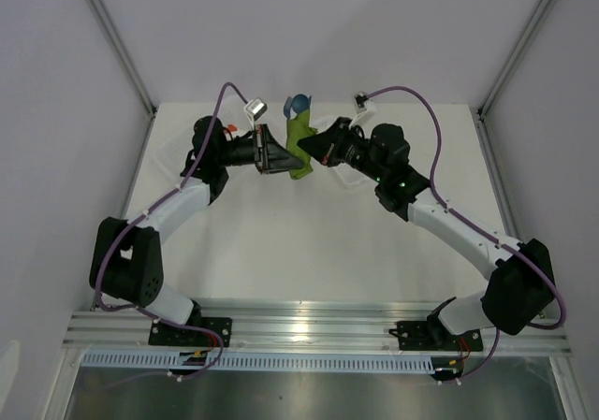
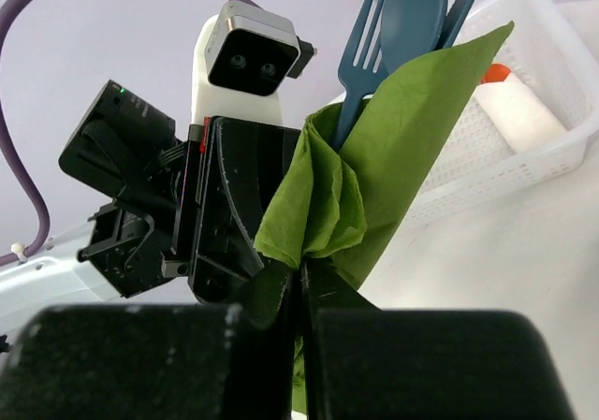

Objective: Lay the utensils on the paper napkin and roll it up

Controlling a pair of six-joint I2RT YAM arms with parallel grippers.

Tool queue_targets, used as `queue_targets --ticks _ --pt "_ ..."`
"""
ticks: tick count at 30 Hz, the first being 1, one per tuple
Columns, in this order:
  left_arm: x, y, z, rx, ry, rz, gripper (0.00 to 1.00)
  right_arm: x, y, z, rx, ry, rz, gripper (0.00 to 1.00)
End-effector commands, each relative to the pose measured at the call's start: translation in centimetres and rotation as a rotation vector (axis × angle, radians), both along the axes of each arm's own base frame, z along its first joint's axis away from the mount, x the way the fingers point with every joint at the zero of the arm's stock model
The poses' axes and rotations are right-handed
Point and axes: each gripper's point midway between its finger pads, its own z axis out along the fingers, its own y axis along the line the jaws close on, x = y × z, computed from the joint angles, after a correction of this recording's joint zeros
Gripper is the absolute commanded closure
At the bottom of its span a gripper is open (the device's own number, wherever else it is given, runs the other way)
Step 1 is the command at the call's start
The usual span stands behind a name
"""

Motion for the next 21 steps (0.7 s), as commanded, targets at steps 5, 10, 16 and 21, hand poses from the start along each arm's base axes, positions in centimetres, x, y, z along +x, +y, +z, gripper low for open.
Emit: queue_targets --ticks 5,10,16,21 --pt "-1.7 0.7 0.1 0.148 -0.211 -0.036 0.99 -0.4 -2.3 1.2 0.014 -0.03 -0.049 0.98" --pt "-1.4 1.3 -0.9 0.249 -0.285 -0.012 1.0 -0.8 -3.6 0.7 0.012 -0.029 -0.051 0.99" --pt "-1.2 2.1 -1.4 0.361 -0.391 -0.015 1.0 -1.5 -4.2 -0.5 0.009 -0.038 0.009 0.49" --pt "-1.5 2.6 -1.5 0.424 -0.486 -0.022 0.99 -2.3 -5.1 -0.7 0.005 -0.087 0.055 0.16"
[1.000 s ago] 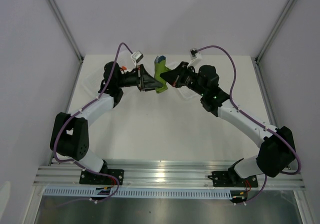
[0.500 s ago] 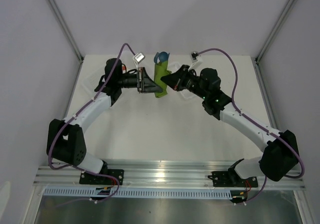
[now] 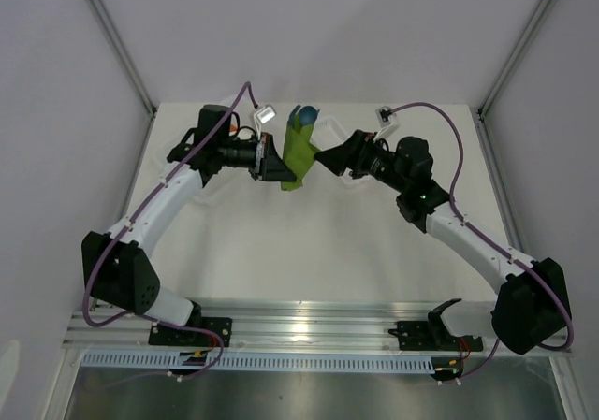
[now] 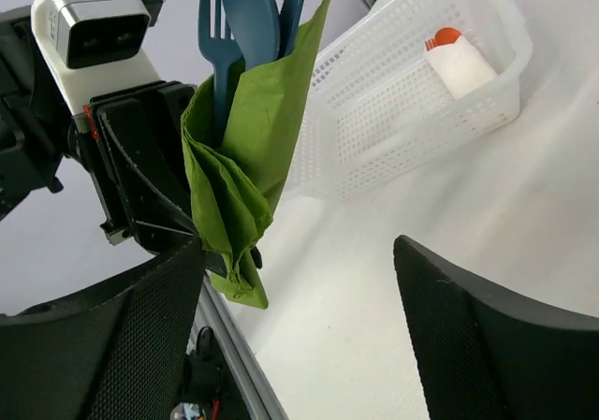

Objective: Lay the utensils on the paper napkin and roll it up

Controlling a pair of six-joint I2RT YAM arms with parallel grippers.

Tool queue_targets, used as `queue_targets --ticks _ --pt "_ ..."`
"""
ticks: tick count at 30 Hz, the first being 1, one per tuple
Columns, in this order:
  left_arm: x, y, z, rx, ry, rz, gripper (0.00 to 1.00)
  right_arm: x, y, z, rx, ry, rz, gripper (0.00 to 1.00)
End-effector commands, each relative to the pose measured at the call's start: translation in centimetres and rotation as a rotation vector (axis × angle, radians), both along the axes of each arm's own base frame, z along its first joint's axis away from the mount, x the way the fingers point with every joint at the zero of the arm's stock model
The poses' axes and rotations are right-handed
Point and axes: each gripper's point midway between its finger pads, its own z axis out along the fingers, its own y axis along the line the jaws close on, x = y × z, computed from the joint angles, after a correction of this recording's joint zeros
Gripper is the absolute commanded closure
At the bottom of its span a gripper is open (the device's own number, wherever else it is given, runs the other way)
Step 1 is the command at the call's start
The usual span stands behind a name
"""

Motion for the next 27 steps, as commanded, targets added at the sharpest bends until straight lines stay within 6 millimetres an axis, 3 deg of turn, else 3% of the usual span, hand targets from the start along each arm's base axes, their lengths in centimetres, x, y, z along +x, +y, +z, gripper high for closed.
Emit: queue_targets --ticks 1,5,10,15,21,26,27 --pt "-0.8 0.8 1.9 0.057 -0.199 -0.047 0.99 -1.8 0.1 3.2 0.038 -0.139 0.087 0.15" --pt "-1.2 0.9 2.1 0.076 -0.238 -0.068 0.99 -1.8 1.3 3.5 0.07 -0.166 0.149 0.01" --pt "-1.5 1.0 2.5 0.083 -0.25 -0.079 0.99 -1.7 3.7 4.5 0.109 -0.206 0.225 0.0" --pt "-1.8 0.7 2.7 0.075 -0.243 -0.092 0.99 -1.2 5.8 4.2 0.116 -0.195 0.275 0.01" --pt "-1.6 0.7 2.3 0.084 -0.235 -0.09 0.99 -1.7 7.0 5.1 0.14 -0.218 0.324 0.01" --pt "-1.4 0.7 2.0 0.094 -0.232 -0.086 0.99 -1.3 7.2 4.8 0.129 -0.198 0.311 0.13" --pt "-1.4 0.7 1.9 0.097 -0.232 -0.087 0.99 -1.2 7.2 4.9 0.124 -0.201 0.308 0.23"
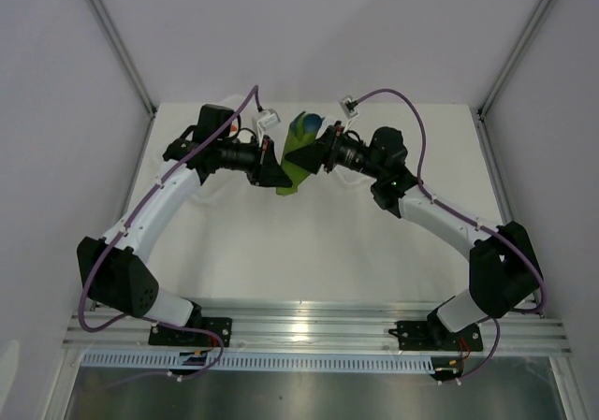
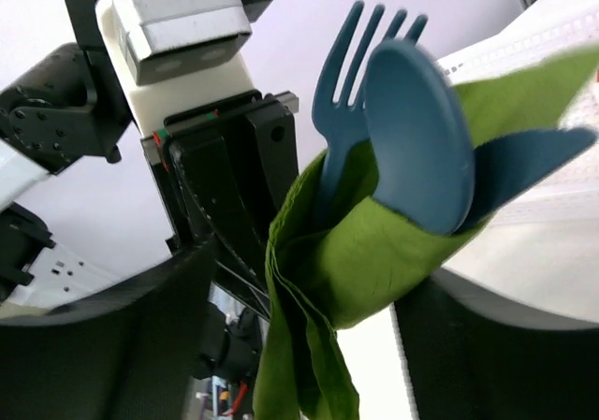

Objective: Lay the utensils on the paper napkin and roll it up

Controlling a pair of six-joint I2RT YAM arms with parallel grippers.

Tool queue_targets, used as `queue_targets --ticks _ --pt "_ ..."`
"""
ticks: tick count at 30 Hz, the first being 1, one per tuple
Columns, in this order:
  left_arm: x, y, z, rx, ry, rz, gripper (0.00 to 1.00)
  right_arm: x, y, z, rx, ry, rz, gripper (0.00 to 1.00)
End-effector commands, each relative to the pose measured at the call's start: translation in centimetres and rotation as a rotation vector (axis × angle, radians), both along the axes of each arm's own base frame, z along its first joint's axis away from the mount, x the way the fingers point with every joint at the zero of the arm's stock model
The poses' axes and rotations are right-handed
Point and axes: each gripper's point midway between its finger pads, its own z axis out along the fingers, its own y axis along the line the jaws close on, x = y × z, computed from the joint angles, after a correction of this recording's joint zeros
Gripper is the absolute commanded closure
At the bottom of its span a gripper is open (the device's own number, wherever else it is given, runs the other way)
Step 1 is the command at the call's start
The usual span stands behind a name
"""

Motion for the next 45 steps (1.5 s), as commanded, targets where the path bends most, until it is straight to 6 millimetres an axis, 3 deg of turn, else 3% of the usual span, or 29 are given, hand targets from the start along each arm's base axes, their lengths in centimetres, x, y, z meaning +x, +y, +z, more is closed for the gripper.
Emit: queue_targets --ticks 1,2,5,10,13,19,20,23,26,35,45 --pt "0.0 -0.1 2.2 -0.014 -0.094 -0.022 0.99 0.1 0.3 2.6 0.032 -0.065 0.003 0.3" --pt "-0.1 -0.1 2.1 -0.01 -0.093 -0.022 0.99 0.3 0.3 2.1 0.019 -0.051 -0.001 0.44" --pt "-0.1 0.0 2.1 -0.003 -0.096 -0.026 0.99 0.5 0.2 2.2 0.013 -0.053 -0.008 0.64" --pt "-0.3 0.2 2.2 0.009 -0.104 -0.034 0.99 0.4 0.2 2.4 0.016 -0.064 0.009 0.85" --pt "-0.5 0.3 2.1 0.019 -0.103 -0.04 0.92 0.4 0.2 2.7 0.017 -0.073 0.013 0.99" --pt "-1.2 0.4 3.6 0.005 -0.127 -0.067 0.73 0.0 0.2 3.8 0.026 -0.136 0.043 1.0" --pt "-1.4 0.4 3.6 0.001 -0.125 -0.072 0.61 -0.1 0.2 4.1 0.029 -0.146 0.047 1.0" --pt "-2.0 0.3 4.3 -0.016 -0.126 -0.093 0.41 0.0 -0.1 4.6 0.035 -0.17 0.046 1.0" --pt "-2.7 0.5 5.0 -0.027 -0.127 -0.114 0.3 -0.1 -0.3 5.2 0.038 -0.196 0.068 1.0" --pt "-3.9 2.0 10.1 -0.107 -0.218 -0.125 0.23 -1.9 -0.3 9.2 0.054 -0.347 0.16 1.0" --pt "-4.5 3.0 15.6 -0.224 -0.283 -0.128 0.28 -5.6 -1.0 13.7 0.048 -0.551 0.232 1.0"
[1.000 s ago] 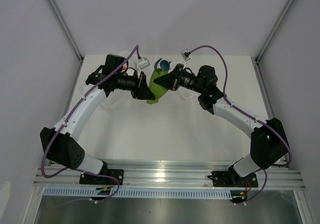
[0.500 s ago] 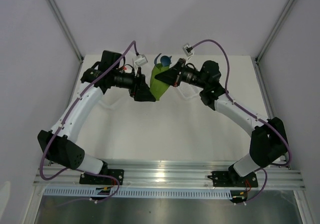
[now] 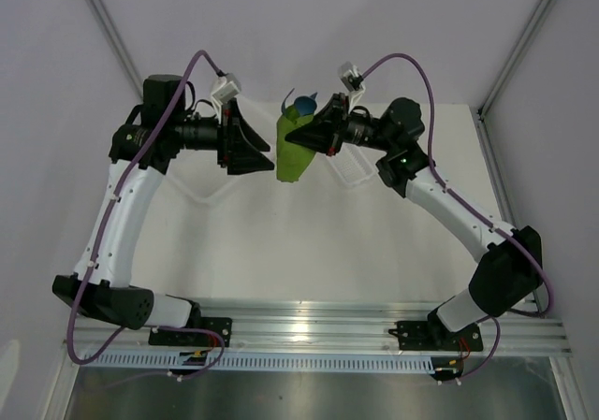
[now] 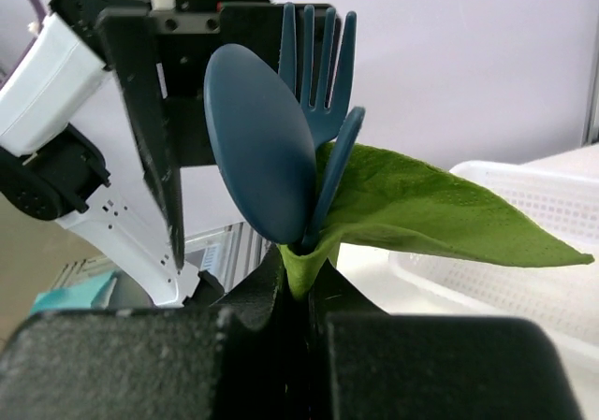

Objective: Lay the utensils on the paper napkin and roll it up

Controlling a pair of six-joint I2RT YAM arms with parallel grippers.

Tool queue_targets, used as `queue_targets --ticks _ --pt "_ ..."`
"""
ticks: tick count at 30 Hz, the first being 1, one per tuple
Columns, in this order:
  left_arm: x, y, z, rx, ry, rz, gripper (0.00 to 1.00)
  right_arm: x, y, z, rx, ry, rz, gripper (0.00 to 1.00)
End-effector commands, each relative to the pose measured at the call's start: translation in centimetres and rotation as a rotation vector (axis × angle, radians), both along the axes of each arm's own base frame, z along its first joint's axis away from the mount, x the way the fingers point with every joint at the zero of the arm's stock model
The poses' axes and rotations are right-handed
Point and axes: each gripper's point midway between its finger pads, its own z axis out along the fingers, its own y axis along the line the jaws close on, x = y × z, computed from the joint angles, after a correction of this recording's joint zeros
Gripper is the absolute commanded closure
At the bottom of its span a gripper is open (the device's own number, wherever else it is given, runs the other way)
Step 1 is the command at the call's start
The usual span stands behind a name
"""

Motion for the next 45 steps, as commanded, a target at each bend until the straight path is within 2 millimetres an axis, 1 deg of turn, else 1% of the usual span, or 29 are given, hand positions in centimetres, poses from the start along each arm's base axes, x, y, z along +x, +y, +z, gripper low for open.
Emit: queue_targets --ticks 1,4,6,7,9,10,12,13,16,17,18,19,20,24,27,28,29,30,32,33,35,36,37,38,41,43,44,45 --pt "-1.4 -0.1 3.6 -0.09 -0.045 -0.057 0.3 -3.0 -1.3 5.2 0.057 -0.2 0.025 1.0" --pt "-1.3 -0.5 3.8 -0.109 -0.036 -0.067 0.31 -3.7 -1.2 6.7 0.069 -0.266 0.029 1.0" --pt "-1.2 -0.9 3.9 -0.105 -0.054 -0.066 0.3 -3.9 -1.1 7.2 0.074 -0.29 0.037 1.0" --pt "-1.2 -1.1 4.1 -0.106 -0.063 -0.067 0.28 -4.2 -1.1 8.0 0.085 -0.318 0.041 1.0" --pt "-0.6 -1.3 3.8 -0.096 -0.067 -0.052 0.28 -4.3 -0.9 8.4 0.089 -0.339 0.051 1.0" --pt "-0.6 -1.3 3.9 -0.099 -0.042 -0.048 0.28 -4.6 -0.9 9.0 0.097 -0.361 0.057 1.0" --pt "-0.8 -1.3 4.1 -0.106 -0.049 -0.061 0.28 -4.9 -0.7 9.3 0.098 -0.377 0.072 1.0" --pt "-1.0 -1.4 4.4 -0.111 -0.062 -0.069 0.28 -5.1 -0.6 9.8 0.105 -0.396 0.075 1.0" --pt "-1.7 -1.9 5.0 -0.121 -0.084 -0.103 0.28 -5.0 -0.2 9.9 0.104 -0.411 0.086 1.0" --pt "-1.9 -2.2 5.3 -0.125 -0.089 -0.117 0.29 -5.1 -0.2 10.3 0.11 -0.426 0.091 1.0" --pt "-2.0 -2.3 5.2 -0.126 -0.086 -0.124 0.31 -4.9 0.2 10.2 0.108 -0.424 0.097 1.0" --pt "-2.1 -2.4 5.3 -0.13 -0.086 -0.131 0.37 -5.0 0.2 10.3 0.11 -0.428 0.101 1.0" --pt "-2.1 -2.5 5.4 -0.134 -0.082 -0.137 0.38 -5.1 0.3 10.6 0.114 -0.442 0.107 1.0" --pt "-2.2 -3.0 5.6 -0.142 -0.084 -0.153 0.4 -5.1 0.7 10.7 0.112 -0.449 0.119 1.0" --pt "-2.0 -3.2 5.8 -0.147 -0.072 -0.157 0.46 -5.0 0.8 10.7 0.113 -0.454 0.115 1.0" --pt "-2.1 -3.3 6.0 -0.15 -0.075 -0.159 0.51 -5.0 0.7 10.8 0.114 -0.454 0.11 1.0" --pt "-2.0 -3.3 5.7 -0.147 -0.069 -0.158 0.54 -4.9 0.7 10.8 0.115 -0.455 0.11 1.0" --pt "-2.0 -3.4 5.7 -0.146 -0.065 -0.159 0.6 -5.0 0.7 10.8 0.115 -0.457 0.111 1.0" --pt "-2.0 -3.4 5.5 -0.146 -0.061 -0.165 0.66 -4.9 0.7 10.8 0.116 -0.455 0.11 1.0" --pt "-2.0 -3.5 5.5 -0.145 -0.058 -0.166 0.72 -4.9 0.8 10.8 0.116 -0.453 0.112 1.0" --pt "-2.1 -3.5 5.6 -0.146 -0.064 -0.167 0.81 -4.9 0.9 10.7 0.116 -0.45 0.12 1.0" --pt "-2.1 -3.5 5.5 -0.145 -0.058 -0.168 0.88 -5.0 0.9 10.6 0.116 -0.449 0.124 1.0" --pt "-2.1 -3.5 5.5 -0.144 -0.061 -0.169 0.92 -5.0 1.0 10.6 0.116 -0.444 0.128 1.0" --pt "-2.2 -3.5 5.4 -0.141 -0.061 -0.168 0.99 -5.0 1.0 10.5 0.116 -0.441 0.131 1.0" --pt "-2.0 -3.4 5.3 -0.131 -0.066 -0.144 0.99 -5.0 1.1 10.4 0.114 -0.438 0.134 1.0" --pt "-1.6 -3.3 4.9 -0.114 -0.069 -0.118 1.0 -4.9 1.2 10.2 0.11 -0.425 0.128 0.94" --pt "-1.4 -3.3 4.8 -0.108 -0.073 -0.107 0.99 -4.6 1.2 10.1 0.105 -0.422 0.12 0.89" --pt "-0.9 -3.2 4.5 -0.092 -0.078 -0.071 0.99 -4.5 1.2 9.9 0.097 -0.404 0.112 0.73"
